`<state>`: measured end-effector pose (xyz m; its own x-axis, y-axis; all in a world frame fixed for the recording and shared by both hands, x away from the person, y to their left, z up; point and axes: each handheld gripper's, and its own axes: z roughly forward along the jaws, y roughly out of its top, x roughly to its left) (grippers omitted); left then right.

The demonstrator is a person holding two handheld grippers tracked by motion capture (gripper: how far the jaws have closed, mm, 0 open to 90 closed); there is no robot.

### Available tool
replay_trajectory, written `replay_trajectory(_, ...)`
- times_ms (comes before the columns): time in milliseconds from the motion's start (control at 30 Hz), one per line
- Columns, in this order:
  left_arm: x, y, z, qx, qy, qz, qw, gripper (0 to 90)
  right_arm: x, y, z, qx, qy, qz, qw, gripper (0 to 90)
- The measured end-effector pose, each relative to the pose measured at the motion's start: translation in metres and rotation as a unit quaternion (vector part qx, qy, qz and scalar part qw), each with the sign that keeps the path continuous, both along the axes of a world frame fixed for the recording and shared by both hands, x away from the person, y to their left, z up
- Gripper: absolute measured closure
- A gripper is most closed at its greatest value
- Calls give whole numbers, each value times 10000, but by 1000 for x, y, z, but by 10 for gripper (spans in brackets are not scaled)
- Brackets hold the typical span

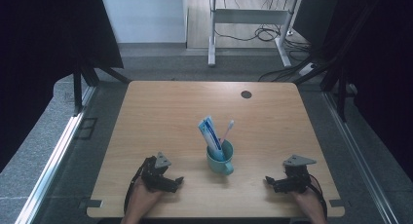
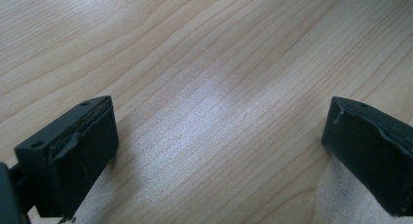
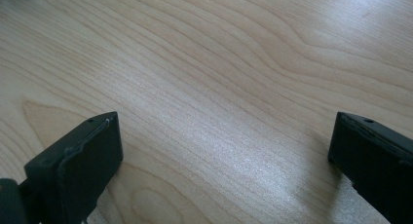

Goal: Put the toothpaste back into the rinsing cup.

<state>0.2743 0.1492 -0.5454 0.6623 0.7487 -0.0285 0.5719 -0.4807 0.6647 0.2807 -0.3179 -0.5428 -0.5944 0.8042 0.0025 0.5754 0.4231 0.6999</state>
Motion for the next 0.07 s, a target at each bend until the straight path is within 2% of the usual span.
replay_trajectory(67, 0, 0, 0, 0, 2, 5, 10000, 0, 0, 0, 0, 3, 2, -3, 10000, 0)
